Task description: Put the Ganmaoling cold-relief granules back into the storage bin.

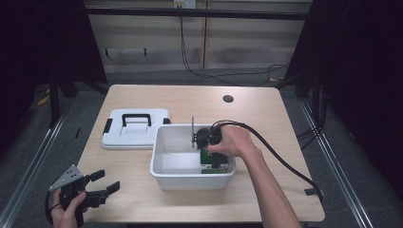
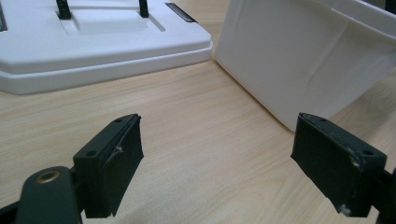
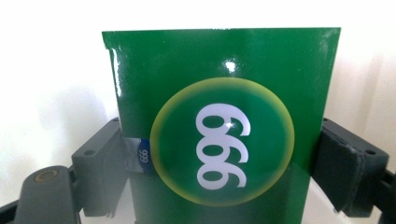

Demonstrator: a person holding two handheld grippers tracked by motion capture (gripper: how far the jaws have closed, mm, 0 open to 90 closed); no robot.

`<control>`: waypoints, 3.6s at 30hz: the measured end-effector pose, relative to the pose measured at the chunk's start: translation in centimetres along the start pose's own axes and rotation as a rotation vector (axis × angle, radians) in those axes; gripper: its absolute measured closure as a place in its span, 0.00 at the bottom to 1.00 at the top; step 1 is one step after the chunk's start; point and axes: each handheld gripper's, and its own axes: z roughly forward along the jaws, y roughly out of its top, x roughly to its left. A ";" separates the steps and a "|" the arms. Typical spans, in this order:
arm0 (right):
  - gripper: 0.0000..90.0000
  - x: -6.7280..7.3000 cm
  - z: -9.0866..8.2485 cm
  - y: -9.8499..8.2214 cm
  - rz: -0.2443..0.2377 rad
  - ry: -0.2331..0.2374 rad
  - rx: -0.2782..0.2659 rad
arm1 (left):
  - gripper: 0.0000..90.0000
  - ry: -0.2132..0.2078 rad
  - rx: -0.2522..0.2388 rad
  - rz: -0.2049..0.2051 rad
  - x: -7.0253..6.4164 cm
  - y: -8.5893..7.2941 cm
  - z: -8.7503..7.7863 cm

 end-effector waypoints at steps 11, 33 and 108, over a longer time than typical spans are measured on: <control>0.14 0.0 0.1 0.1 0.008 0.007 0.018 | 0.18 -0.001 0.000 -0.003 0.0 0.0 0.0; 0.15 0.3 -2.5 -1.5 -0.031 -0.011 -0.123 | 0.18 -0.001 0.001 -0.001 0.0 0.0 0.0; 0.19 9.3 -0.1 -22.5 0.646 -0.362 -0.919 | 0.18 0.016 0.005 -0.005 0.1 0.0 0.1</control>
